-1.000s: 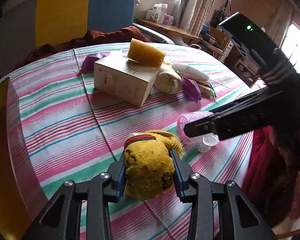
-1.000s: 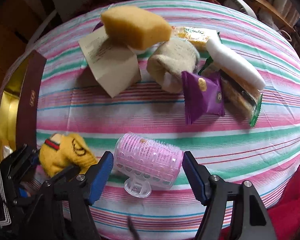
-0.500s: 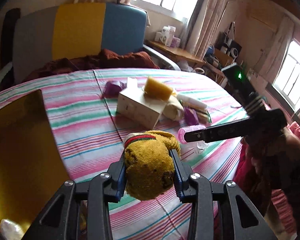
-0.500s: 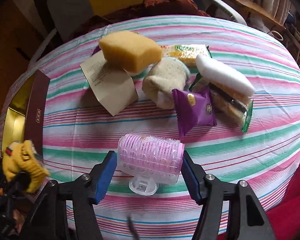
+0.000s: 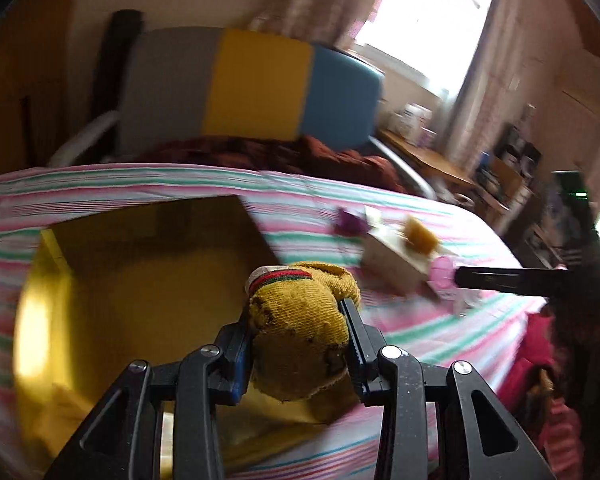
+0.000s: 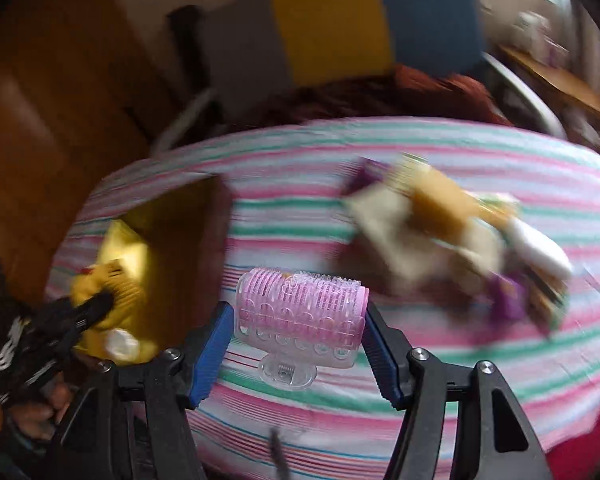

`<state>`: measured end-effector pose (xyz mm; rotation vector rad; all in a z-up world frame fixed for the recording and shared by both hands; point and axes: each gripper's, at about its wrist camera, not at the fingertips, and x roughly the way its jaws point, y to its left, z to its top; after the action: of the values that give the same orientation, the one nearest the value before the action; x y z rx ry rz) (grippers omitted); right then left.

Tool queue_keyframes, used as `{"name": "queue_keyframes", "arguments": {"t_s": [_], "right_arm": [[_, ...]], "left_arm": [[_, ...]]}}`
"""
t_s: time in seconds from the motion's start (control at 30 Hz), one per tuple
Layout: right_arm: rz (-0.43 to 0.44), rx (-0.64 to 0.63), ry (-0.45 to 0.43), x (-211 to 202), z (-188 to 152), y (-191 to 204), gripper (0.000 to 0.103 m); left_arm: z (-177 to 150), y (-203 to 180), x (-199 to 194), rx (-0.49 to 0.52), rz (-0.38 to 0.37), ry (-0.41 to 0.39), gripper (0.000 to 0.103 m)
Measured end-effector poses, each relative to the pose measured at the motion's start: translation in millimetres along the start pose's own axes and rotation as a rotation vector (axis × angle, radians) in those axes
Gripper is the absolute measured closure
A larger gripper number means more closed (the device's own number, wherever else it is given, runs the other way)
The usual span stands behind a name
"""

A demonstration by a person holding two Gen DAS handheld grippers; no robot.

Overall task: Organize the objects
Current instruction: 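Carry both items over the gold tray and open both tools to release them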

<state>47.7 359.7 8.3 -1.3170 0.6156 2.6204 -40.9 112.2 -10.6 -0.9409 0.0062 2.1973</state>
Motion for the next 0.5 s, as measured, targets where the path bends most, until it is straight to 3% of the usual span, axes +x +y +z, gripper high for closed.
{"name": "queue_keyframes", "arguments": {"t_s": [0.27, 0.37, 0.4, 0.47, 0.5], "right_arm": [[0.161, -0.131, 0.057, 62, 18, 113, 0.038], [0.158, -0.135, 0.050, 80, 21, 139, 0.036], [0.149, -0.138, 0.040, 84, 22, 144, 0.036], [0.143, -0.142, 0.034, 93, 25, 153, 0.022], [0.143, -0.143, 0.035, 95, 25, 157, 0.019]], "left_arm": [[3, 89, -18, -0.082, 0.238, -0.014, 0.063], [1, 115, -21, -0.108, 0.300, -0.017, 0.061], [0, 124, -21, -0.120, 0.318, -0.015, 0.057], [-2, 137, -23, -0.157, 0.346, -0.009, 0.040], [-4, 143, -26, -0.184, 0.357, -0.019, 0.026]]}}
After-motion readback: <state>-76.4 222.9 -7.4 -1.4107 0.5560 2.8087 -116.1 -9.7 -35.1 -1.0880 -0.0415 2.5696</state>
